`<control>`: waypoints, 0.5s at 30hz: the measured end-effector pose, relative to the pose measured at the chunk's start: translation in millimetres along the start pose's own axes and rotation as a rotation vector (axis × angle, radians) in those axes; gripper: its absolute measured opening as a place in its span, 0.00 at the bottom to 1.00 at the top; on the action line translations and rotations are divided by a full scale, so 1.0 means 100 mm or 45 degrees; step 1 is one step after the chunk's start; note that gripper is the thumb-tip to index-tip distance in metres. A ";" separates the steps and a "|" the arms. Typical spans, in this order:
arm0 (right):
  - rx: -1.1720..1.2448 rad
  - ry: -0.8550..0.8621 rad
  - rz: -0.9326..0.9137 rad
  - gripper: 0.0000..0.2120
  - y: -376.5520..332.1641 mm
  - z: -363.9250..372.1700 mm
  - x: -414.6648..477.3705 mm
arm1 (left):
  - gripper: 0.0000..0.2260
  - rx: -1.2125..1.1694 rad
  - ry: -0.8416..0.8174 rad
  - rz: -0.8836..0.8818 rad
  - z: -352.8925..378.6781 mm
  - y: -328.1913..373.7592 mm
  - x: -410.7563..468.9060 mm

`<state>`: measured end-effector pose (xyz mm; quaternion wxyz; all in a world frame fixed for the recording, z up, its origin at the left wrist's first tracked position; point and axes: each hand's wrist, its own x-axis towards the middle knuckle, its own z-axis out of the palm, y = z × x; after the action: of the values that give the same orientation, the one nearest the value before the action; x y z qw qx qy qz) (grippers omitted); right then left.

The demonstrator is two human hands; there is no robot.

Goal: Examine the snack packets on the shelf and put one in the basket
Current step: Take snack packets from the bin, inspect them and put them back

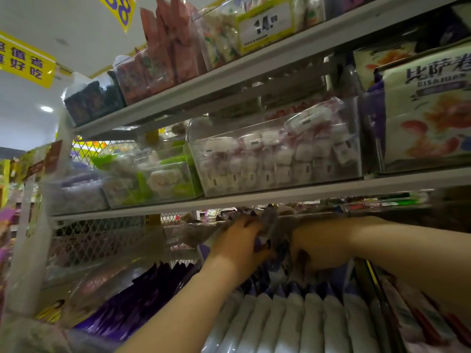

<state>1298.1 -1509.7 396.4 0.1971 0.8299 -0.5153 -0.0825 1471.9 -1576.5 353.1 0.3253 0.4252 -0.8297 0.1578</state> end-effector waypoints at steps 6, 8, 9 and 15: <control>-0.037 -0.083 -0.020 0.14 -0.01 -0.02 0.09 | 0.26 0.373 -0.014 0.255 0.05 -0.06 -0.01; -0.057 -0.093 -0.028 0.13 -0.04 0.00 0.11 | 0.25 0.388 -0.067 0.263 -0.01 -0.11 0.03; -0.039 -0.074 -0.028 0.14 -0.05 0.01 0.12 | 0.24 0.381 -0.099 0.242 -0.05 -0.13 0.05; 0.059 0.044 -0.063 0.13 -0.09 0.10 0.15 | 0.30 0.162 -0.262 0.176 -0.11 -0.20 0.03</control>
<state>1309.0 -1521.5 384.3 0.1847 0.8481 -0.4929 -0.0611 1491.2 -1584.2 362.4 0.1994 0.4008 -0.8743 0.1877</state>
